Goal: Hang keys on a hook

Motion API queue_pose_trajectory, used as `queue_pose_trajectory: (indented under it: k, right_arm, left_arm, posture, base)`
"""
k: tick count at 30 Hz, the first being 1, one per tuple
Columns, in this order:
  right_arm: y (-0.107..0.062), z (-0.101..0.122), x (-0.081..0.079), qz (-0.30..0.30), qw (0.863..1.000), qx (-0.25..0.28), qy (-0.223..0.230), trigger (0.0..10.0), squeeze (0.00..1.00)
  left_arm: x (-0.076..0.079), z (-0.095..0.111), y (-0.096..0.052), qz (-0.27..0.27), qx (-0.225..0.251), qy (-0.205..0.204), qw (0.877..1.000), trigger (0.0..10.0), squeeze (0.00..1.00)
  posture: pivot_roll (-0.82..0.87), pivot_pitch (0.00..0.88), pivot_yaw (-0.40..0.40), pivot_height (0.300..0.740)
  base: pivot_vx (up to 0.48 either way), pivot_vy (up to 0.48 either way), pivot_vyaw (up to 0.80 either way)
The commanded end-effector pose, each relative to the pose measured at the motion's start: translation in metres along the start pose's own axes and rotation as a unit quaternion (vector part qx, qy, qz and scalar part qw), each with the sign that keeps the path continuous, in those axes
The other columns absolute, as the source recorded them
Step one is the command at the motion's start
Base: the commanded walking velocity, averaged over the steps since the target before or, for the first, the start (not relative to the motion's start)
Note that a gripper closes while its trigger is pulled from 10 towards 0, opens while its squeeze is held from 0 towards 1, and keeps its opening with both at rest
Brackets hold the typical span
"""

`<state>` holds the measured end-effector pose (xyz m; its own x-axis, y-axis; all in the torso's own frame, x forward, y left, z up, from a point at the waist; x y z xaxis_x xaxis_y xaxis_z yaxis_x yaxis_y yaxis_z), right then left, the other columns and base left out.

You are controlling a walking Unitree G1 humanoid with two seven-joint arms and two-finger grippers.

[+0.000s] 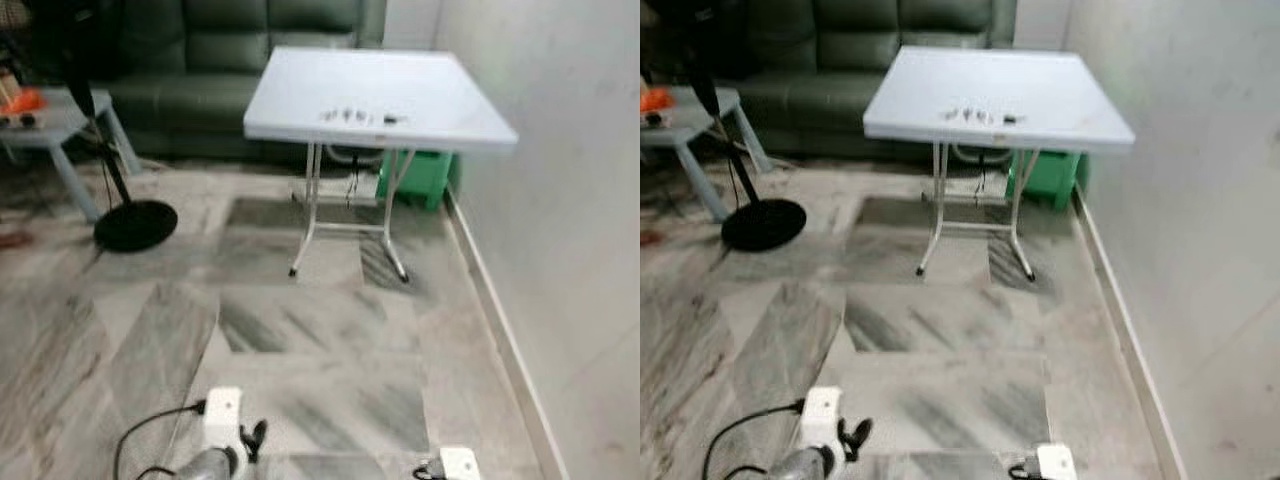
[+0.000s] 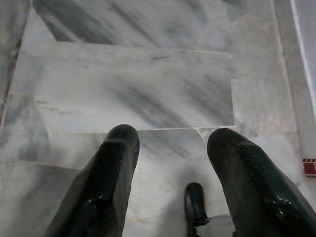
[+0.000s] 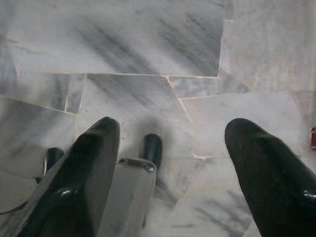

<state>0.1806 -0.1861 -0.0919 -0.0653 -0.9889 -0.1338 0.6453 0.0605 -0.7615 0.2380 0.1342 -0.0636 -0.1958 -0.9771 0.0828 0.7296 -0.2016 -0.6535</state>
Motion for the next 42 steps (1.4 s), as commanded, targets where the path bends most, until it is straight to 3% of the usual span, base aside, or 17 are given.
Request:
queue_pose_trajectory:
  k: [1, 16, 26, 29, 34, 36, 38, 42]
  right_arm:
    - [0.000, 0.002, -0.001, 0.004, 1.000, 0.004, -0.001, 10.0, 0.00]
    - [0.000, 0.004, -0.001, 0.006, 1.000, 0.017, 0.003, 10.0, 0.00]
    - [0.002, 0.052, -0.010, 0.049, 0.988, 0.145, 0.010, 10.0, 0.00]
    - [-0.001, 0.071, -0.015, 0.068, 0.976, 0.205, 0.012, 10.0, 0.00]
    - [-0.008, 0.095, -0.023, 0.095, 0.954, 0.285, 0.014, 10.0, 0.00]
    - [-0.014, 0.109, -0.030, 0.113, 0.938, 0.327, 0.012, 10.0, 0.00]
    - [-0.016, 0.113, -0.032, 0.119, 0.933, 0.341, 0.011, 10.0, 0.00]
    - [-0.029, 0.131, -0.045, 0.149, 0.906, 0.396, 0.004, 10.0, 0.00]
  left_arm:
    - [-0.005, -0.008, -0.003, 0.004, -0.013, -0.001, 1.000, 10.0, 0.00]
    - [-0.005, -0.003, -0.002, 0.002, 0.002, -0.005, 1.000, 10.0, 0.00]
    - [-0.002, 0.036, 0.002, -0.034, 0.107, -0.018, 0.994, 10.0, 0.00]
    - [0.001, 0.045, 0.001, -0.052, 0.139, 0.000, 0.989, 10.0, 0.00]
    - [0.002, 0.065, -0.001, -0.070, 0.196, -0.002, 0.978, 10.0, 0.00]
    - [0.004, 0.079, -0.002, -0.082, 0.234, -0.003, 0.969, 10.0, 0.00]
    - [0.005, 0.084, -0.003, -0.086, 0.247, -0.005, 0.965, 10.0, 0.00]
    - [0.008, 0.105, -0.008, -0.100, 0.299, 0.020, 0.949, 10.0, 0.00]
  posture:
    - [0.04, 0.048, -0.024, 0.740]
    - [0.03, 0.055, -0.021, 0.740]
    - [0.03, 0.077, -0.011, 0.740]
    - [0.02, 0.089, -0.002, 0.740]
    - [0.01, 0.106, 0.003, 0.740]
    - [0.01, 0.111, 0.004, 0.740]
    - [0.01, 0.113, 0.004, 0.740]
    - [0.02, 0.118, 0.004, 0.740]
  base:
    - [0.289, 0.000, 0.00]
    - [0.332, 0.000, 0.00]
    - [0.444, 0.000, 0.00]
    - [0.445, 0.000, 0.00]
    - [0.442, 0.000, 0.00]
    - [0.444, 0.000, 0.00]
    - [0.442, 0.000, 0.00]
    - [0.442, 0.000, 0.00]
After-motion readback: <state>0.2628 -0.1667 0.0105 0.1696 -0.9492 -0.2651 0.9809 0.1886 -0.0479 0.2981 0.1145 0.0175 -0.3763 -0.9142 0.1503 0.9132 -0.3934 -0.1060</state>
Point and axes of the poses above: a point about 5 cm out from each wrist's last joint towards the gripper, its own y axis pointing out of the wrist towards the gripper, its own z axis along the axis of the wrist's last joint, x = y × z, the point moved 1 cm from there along y, pointing out of the wrist towards the gripper, and after that the axes turned 9 degrees about y, right-handed, at the moved point
